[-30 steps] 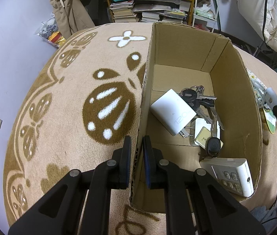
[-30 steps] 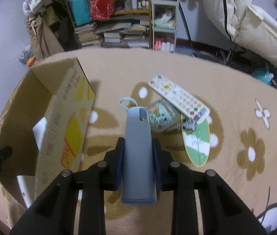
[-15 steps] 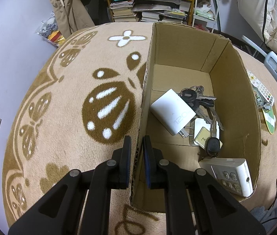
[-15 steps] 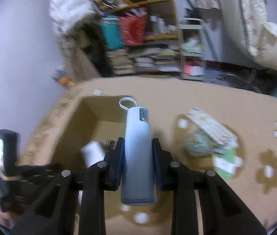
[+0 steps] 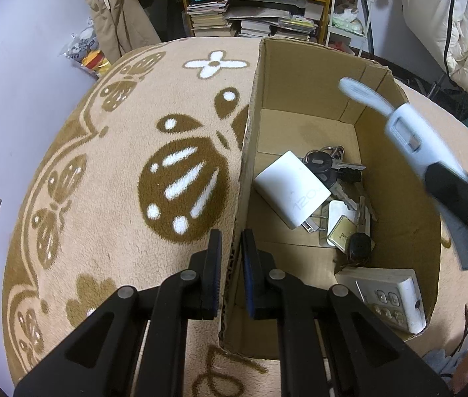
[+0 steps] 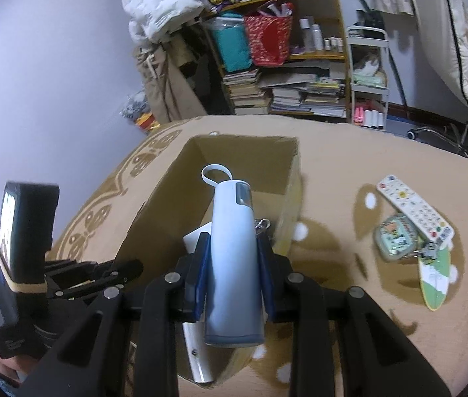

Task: Organize rigid objects
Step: 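Open the right tool to release the bottle into the box, then return the right tool to the pile and grasp the green cartoon case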

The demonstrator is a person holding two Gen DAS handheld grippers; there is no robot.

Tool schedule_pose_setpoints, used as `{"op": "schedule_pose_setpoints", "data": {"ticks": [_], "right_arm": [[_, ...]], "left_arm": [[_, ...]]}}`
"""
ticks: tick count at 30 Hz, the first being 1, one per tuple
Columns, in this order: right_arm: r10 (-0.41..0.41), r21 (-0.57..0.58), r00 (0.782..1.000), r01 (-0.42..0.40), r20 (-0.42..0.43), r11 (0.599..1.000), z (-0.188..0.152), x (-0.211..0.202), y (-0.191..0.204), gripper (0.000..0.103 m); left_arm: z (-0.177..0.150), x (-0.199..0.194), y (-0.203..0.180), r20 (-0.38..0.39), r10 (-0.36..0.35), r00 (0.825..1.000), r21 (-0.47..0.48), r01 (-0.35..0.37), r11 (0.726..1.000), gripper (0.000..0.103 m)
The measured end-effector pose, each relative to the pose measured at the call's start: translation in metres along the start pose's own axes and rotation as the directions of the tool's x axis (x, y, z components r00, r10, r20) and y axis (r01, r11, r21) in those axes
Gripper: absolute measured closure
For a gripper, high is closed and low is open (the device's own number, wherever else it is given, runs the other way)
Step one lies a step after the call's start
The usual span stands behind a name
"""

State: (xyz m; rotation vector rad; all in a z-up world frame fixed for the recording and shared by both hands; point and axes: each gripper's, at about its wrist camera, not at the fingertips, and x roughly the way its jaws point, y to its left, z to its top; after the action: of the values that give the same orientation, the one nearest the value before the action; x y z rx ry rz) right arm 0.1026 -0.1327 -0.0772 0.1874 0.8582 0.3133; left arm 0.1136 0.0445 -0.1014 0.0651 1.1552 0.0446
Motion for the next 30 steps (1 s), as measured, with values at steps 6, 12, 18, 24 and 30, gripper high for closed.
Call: {"op": "schedule_pose_setpoints", "data": {"ticks": [6,12,18,24,30], "right_arm": [[-0.005,-0.035,0.999,0.004,-0.038,0.999,-0.006,0.015,0.009,0.074],[-0.04,-0.03,0.998,0.039,-0.054,0.999,-0.006,0.018,0.001,0.074],[-0.073,-0.053,0.997,0.075,0.028,0.996,0.008,0.002,-0.002,0.074],[-0.131,-0.035,0.99,0.133,0.052,0.99,0.021,-0.004,-0.025,0.058],[-0.204,0.049,0.979,0.202,0.024,0.978,0.02,0.001,-0.068,0.037]], "left_arm": [[0.0,0.0,0.001,0.001,-0.006,1.0,-0.003,0.006,1.0,0.091],[0.0,0.0,0.002,0.0,-0.026,1.0,-0.009,0.026,1.0,0.095],[0.0,0.0,0.002,-0.003,-0.034,0.999,-0.009,0.034,0.999,0.095],[0.0,0.0,0.002,-0.006,-0.039,0.999,-0.016,0.039,0.999,0.095],[0.001,-0.001,0.001,-0.005,-0.031,0.999,-0.009,0.031,0.999,0.095]]}}
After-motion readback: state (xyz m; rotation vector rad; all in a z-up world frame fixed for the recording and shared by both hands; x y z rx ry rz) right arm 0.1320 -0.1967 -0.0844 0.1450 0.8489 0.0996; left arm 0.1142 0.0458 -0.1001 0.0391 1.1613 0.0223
